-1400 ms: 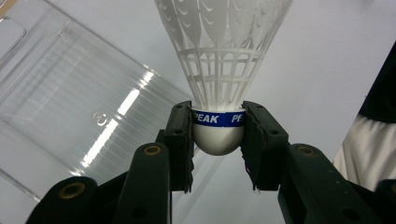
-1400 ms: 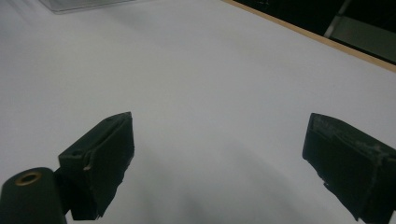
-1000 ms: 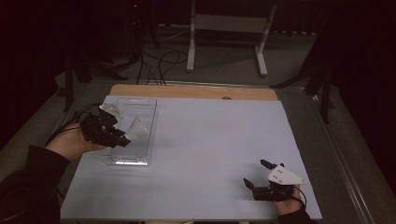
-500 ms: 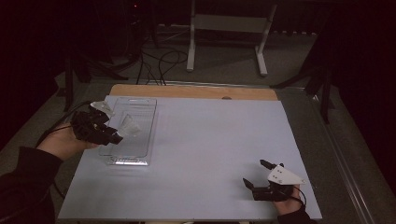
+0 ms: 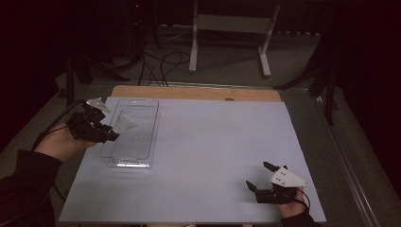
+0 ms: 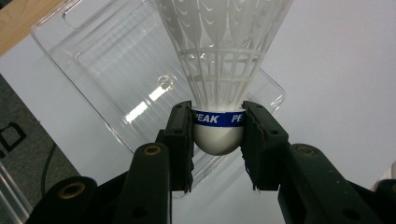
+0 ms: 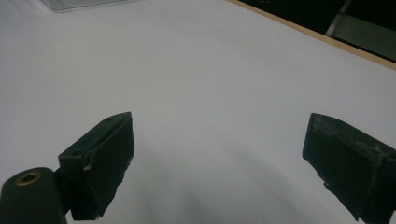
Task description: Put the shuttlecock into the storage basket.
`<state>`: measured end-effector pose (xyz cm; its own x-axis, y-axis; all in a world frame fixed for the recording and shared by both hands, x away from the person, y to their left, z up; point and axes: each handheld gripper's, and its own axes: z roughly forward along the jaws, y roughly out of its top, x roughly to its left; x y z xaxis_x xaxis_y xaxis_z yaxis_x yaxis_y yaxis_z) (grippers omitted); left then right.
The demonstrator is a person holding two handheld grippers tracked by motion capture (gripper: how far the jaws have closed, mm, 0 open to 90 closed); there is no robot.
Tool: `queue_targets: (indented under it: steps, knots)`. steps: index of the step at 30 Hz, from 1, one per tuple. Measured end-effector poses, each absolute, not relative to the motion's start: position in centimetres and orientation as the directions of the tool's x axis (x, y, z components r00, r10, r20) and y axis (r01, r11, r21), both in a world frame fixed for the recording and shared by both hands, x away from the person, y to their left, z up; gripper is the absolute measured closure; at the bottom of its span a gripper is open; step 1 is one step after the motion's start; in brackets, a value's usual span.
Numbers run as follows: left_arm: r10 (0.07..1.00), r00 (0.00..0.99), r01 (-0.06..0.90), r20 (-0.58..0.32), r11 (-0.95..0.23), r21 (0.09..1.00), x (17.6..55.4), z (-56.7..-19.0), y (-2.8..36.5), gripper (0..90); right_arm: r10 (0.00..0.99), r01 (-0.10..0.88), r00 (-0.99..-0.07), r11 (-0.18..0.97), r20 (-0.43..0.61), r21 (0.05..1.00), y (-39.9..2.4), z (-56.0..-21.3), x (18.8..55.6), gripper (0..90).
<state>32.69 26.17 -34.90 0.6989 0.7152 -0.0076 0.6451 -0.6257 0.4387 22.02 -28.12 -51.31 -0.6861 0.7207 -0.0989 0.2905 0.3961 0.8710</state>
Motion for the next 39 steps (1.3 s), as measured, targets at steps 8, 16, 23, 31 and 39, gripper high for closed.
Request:
queue_targets:
  steps: [8,16,23,31,39]
  knots:
    - [0.744,0.667,0.665,0.032,-0.615,0.423,33.0,-36.2,26.3,66.6,0.721,0.290,-0.686,0.397,-0.100,0.871,-28.1,-51.3,22.0,8.9]
    - [0.757,0.652,0.677,0.025,-0.597,0.430,33.2,-37.2,27.2,66.6,0.719,0.290,-0.688,0.401,-0.102,0.869,-28.1,-51.3,22.0,8.9]
    - [0.756,0.654,0.677,0.014,-0.594,0.436,33.3,-38.0,27.8,66.6,0.718,0.291,-0.689,0.404,-0.103,0.867,-28.1,-51.4,22.0,8.9]
    - [0.760,0.650,0.691,-0.004,-0.589,0.419,33.7,-39.6,28.4,66.6,0.717,0.293,-0.689,0.405,-0.103,0.866,-28.1,-51.4,22.0,8.9]
    - [0.768,0.639,0.713,-0.033,-0.577,0.398,34.0,-40.9,28.8,66.6,0.717,0.293,-0.690,0.404,-0.101,0.867,-28.1,-51.4,22.0,8.9]
